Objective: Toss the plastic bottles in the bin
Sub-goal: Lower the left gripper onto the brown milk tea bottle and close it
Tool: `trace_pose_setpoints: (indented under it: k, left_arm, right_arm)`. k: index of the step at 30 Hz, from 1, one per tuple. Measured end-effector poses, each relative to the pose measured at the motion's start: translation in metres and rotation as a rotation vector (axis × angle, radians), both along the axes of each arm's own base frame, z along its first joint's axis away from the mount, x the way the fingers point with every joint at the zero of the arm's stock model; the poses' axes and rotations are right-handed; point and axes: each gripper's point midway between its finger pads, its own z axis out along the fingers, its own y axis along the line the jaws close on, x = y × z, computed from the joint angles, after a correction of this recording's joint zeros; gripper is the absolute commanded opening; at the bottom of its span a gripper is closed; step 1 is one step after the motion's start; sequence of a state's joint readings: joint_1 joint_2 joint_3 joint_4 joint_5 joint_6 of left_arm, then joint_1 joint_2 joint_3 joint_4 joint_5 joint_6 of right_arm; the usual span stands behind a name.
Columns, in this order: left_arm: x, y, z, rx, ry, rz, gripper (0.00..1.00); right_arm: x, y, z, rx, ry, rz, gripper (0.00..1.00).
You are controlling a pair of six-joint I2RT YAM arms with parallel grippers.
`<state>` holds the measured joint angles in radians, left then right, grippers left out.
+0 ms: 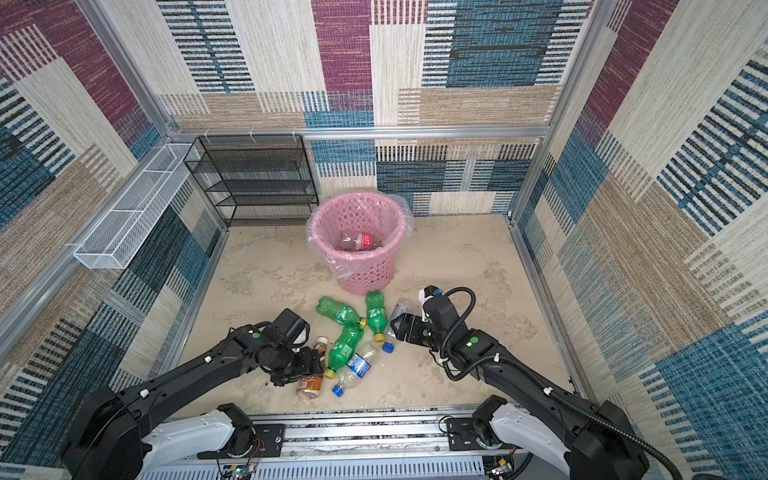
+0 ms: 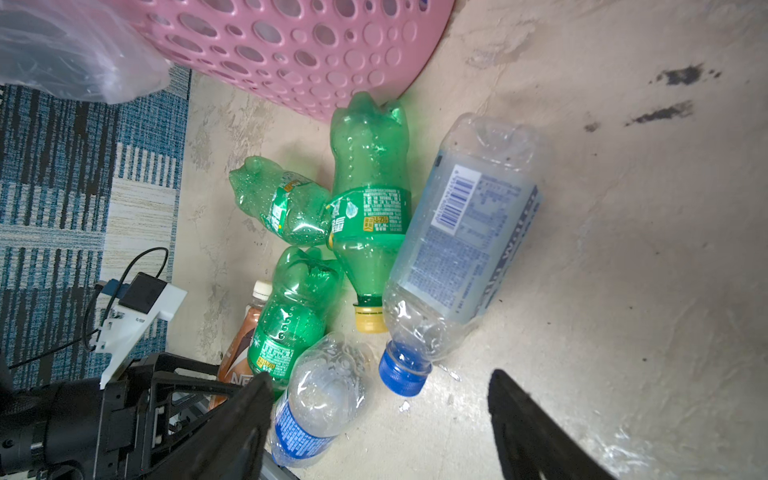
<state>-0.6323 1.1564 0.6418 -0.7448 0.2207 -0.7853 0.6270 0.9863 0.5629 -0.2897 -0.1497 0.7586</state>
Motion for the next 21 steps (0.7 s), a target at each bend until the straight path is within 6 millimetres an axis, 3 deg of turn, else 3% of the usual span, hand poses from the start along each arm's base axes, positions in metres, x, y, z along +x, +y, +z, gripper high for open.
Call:
trace_pose_setpoints:
  k: [21]
  left_arm:
    - [0.0008,-0.0019,-0.0018,-0.008,0.001,0.027,0.60]
  right_arm:
    - [-0.0003,0.0015,-0.0027,0.000,0.009,0.006,0.81]
